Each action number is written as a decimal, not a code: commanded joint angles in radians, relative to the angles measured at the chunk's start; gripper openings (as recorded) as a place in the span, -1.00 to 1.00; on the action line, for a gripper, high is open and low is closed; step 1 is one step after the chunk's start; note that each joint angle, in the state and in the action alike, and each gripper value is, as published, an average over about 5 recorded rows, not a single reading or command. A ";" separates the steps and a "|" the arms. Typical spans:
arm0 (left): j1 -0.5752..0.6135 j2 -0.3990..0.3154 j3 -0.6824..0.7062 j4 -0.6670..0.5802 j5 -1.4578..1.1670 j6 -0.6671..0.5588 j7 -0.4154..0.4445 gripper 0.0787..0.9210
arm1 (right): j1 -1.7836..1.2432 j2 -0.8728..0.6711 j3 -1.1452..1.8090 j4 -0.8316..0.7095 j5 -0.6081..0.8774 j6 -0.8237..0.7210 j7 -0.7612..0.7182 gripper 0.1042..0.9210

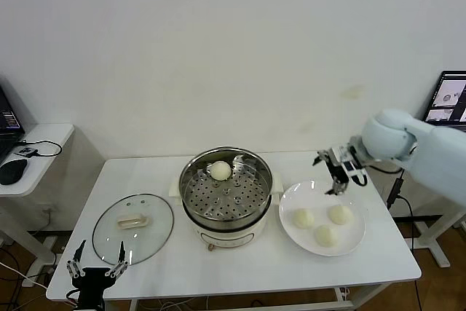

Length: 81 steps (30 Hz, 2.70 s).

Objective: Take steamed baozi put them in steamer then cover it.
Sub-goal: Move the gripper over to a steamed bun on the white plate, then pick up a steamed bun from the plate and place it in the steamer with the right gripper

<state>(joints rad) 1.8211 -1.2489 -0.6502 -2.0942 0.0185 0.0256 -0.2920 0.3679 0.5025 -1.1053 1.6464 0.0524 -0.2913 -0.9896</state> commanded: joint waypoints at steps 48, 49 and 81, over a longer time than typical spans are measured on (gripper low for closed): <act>-0.005 -0.013 -0.020 0.049 0.008 -0.008 -0.003 0.77 | -0.429 0.302 0.234 -0.352 -0.175 -0.025 0.040 0.23; -0.005 -0.013 -0.020 0.049 0.009 -0.008 -0.003 0.77 | -0.428 0.300 0.236 -0.351 -0.175 -0.025 0.039 0.20; -0.018 0.010 -0.002 0.019 0.007 -0.004 -0.001 0.77 | 0.348 0.427 -0.118 -0.056 0.468 -0.287 0.109 0.05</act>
<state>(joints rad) 1.8069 -1.2376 -0.6486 -2.0729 0.0270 0.0214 -0.2928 0.5061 0.7218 -1.0922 1.5627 0.2845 -0.4682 -0.9368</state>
